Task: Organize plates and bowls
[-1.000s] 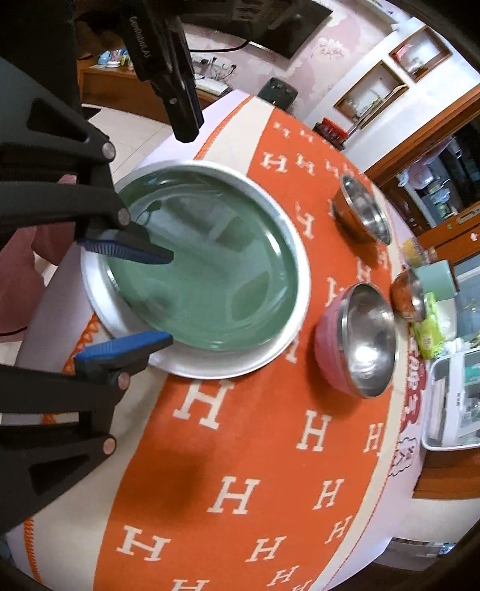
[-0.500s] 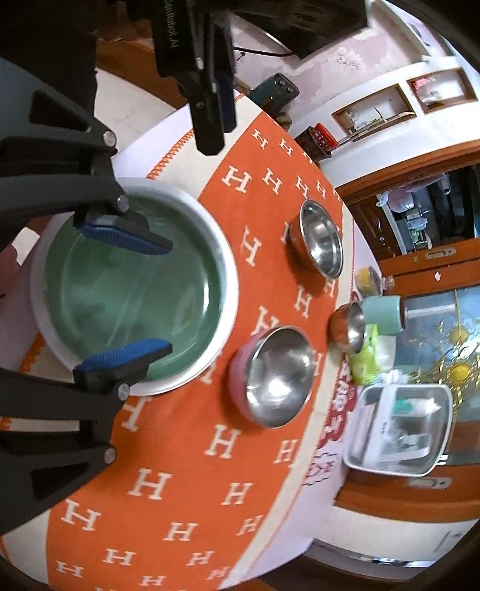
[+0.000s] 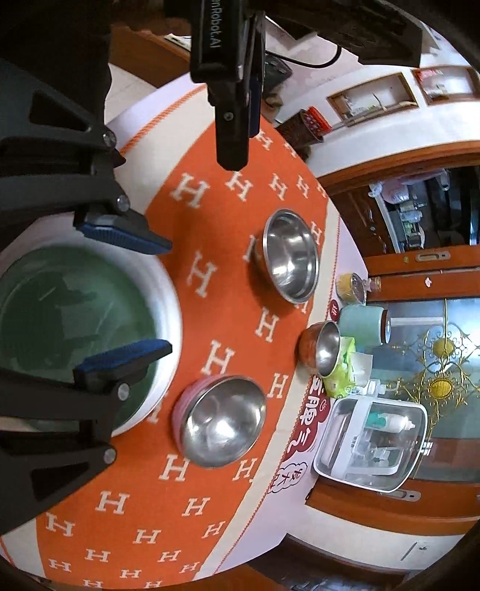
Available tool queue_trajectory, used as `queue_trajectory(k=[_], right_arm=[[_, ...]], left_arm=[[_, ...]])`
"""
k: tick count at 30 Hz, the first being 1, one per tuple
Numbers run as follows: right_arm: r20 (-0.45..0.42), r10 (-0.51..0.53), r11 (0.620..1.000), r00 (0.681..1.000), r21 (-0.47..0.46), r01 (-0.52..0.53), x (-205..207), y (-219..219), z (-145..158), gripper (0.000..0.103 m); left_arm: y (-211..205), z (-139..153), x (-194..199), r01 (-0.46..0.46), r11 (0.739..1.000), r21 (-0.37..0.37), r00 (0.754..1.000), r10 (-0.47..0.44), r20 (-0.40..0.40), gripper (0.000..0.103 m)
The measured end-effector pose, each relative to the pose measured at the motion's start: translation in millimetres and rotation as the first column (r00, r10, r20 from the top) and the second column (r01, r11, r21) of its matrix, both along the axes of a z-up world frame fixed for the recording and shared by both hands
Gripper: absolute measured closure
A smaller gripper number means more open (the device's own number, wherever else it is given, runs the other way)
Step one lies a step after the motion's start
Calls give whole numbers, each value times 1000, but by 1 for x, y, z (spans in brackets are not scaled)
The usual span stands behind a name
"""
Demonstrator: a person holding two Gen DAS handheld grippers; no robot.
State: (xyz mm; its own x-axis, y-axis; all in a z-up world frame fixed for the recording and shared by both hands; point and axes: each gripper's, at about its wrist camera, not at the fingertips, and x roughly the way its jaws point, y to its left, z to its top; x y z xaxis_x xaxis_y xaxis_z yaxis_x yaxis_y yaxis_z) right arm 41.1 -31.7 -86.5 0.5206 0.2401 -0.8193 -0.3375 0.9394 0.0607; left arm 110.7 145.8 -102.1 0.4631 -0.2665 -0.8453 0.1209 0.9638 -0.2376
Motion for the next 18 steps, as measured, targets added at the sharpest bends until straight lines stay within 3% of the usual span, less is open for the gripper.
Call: queue_trajectory(k=[11,18], right_arm=[[-23,-127,986,992,101,129,50,59,-6,55],[-106,-257,939,961,210,274,77,66,-20,54]], left_arm=[[65,5,63,72,994,79,997,-70,-25,32],[91,-5,108,77,993,88,995,-71,-70,30]])
